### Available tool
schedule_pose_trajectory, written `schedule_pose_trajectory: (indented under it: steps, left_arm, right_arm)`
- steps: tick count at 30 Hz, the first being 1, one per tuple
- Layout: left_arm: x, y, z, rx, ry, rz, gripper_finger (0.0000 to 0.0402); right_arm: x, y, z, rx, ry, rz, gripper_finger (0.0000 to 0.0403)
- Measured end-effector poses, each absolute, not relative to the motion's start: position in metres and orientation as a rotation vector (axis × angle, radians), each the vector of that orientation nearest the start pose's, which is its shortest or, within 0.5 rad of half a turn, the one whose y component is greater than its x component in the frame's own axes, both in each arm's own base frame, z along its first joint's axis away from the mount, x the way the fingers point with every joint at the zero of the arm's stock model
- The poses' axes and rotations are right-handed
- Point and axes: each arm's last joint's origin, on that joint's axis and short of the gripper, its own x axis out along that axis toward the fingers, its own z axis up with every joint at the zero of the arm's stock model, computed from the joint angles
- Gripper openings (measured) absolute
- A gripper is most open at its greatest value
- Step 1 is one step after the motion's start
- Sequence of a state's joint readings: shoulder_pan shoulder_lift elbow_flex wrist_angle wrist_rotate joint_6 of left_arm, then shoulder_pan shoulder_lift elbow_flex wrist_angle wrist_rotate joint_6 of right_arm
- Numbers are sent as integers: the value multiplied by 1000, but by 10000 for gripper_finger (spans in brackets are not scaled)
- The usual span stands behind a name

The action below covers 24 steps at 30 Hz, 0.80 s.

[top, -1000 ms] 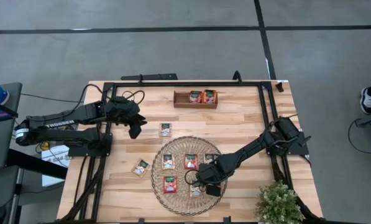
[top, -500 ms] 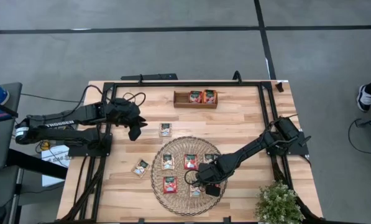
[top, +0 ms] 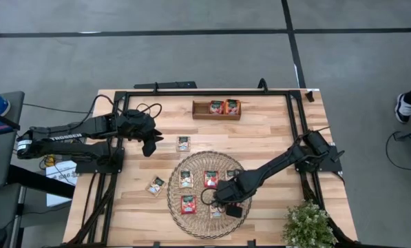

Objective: Pick & Place Tea
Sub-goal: Put the red tea bag into the middle section of the wooden organizer

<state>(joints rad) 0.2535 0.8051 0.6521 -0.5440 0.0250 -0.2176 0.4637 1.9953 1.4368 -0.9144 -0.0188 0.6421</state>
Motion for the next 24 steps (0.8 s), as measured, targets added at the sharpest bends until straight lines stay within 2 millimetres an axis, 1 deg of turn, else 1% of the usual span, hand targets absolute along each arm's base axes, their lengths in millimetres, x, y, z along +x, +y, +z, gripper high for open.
schedule_pose_trajectory:
  steps: [5, 8, 10, 13, 15, 17, 22, 24]
  left_arm:
    - [158, 40, 254, -303, 658, 293, 101]
    - [159, 40, 256, -299, 642, 291, 101]
    - [160, 41, 256, -297, 631, 290, 101]
    - [160, 41, 258, -293, 615, 288, 101]
    - [161, 41, 259, -280, 605, 283, 101]
    - [162, 41, 260, -272, 592, 280, 101]
    - [163, 41, 261, -268, 574, 278, 101]
    - [163, 41, 261, -266, 574, 277, 101]
  right_arm:
    - [343, 173, 202, 146, 1510, -59, 0]
    - [343, 173, 228, 110, 1536, -52, 0]
    - [342, 171, 246, 73, 1542, -77, 0]
    - [342, 161, 275, -6, 1527, -140, 0]
    - [343, 151, 293, -55, 1503, -187, 0]
    - [346, 137, 306, -94, 1471, -238, 0]
    - [362, 96, 328, -172, 1383, -270, 0]
    - [366, 76, 332, -221, 1384, -283, 0]
